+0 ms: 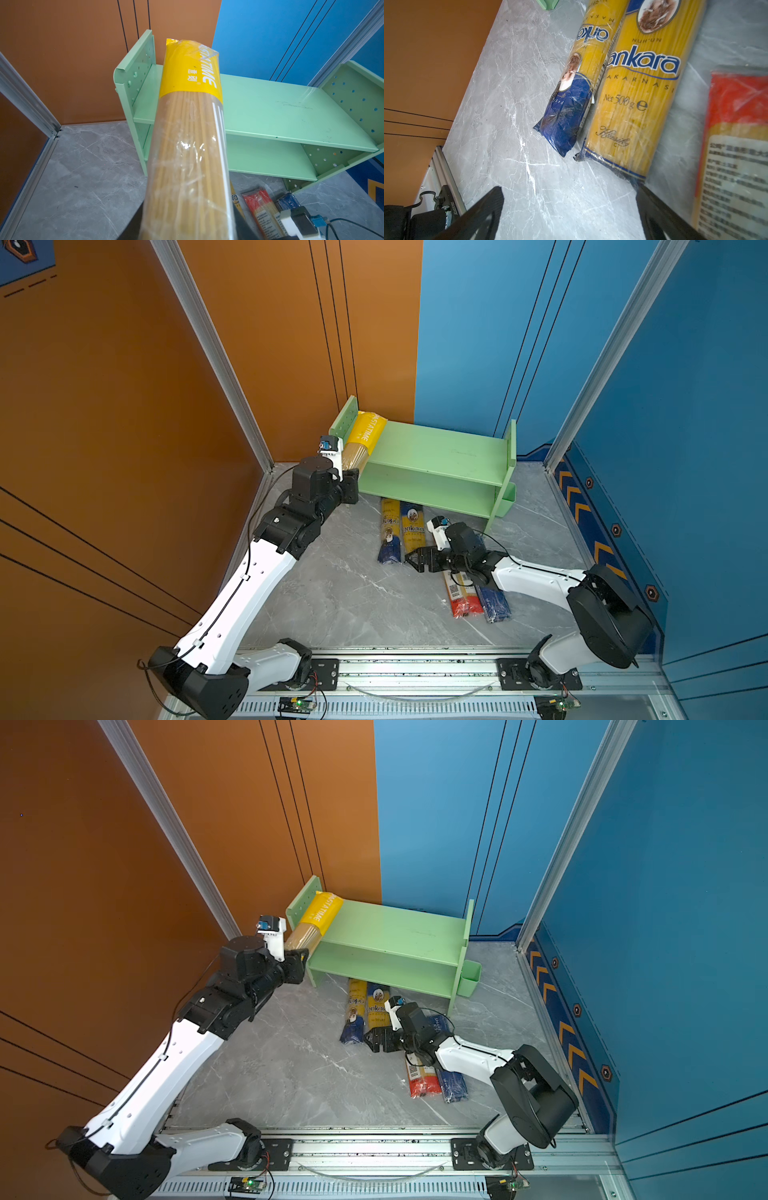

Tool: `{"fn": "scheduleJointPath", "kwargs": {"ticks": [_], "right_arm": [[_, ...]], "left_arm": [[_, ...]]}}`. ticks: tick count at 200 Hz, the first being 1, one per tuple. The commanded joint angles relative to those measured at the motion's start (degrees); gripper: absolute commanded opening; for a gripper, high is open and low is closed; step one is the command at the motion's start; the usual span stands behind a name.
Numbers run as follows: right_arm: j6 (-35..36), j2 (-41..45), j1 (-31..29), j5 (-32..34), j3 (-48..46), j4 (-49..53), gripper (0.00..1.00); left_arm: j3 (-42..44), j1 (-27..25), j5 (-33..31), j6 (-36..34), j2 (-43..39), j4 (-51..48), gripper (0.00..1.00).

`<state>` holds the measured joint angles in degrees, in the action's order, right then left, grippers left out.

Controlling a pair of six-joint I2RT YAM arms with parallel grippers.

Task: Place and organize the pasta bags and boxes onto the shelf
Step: 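Move the held yellow bag over the upper tier's end nearest the left gripper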

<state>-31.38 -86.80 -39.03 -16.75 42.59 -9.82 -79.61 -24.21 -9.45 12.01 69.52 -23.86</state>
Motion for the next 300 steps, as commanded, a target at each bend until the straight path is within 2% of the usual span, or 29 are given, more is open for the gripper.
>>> {"fn": "scheduleJointPath", "kwargs": {"ticks": [1,38,151,300], "right_arm": [[1.0,0.5,-0.2,-0.3,0.5,1.2,0.97],[1.0,0.3,-0.2,-0.5,0.4,0.9,0.97],[0.9,0.0,-0.1,-0.7,0.4,0.6,0.97],[0.6,-1.3,-0.2,-1.1,0.4,-0.1,0.97]], "left_arm": [[-2.3,1.0,4.0,0.1,-0.6,12.5,0.00],[-1.8,2.1,5.6,-0.6,0.8,16.3,0.00],[-0.2,3.2,4.5,-2.5,5.3,23.3,0.00],[3.0,3.4,2.3,-4.9,6.6,26.0,0.00]]}}
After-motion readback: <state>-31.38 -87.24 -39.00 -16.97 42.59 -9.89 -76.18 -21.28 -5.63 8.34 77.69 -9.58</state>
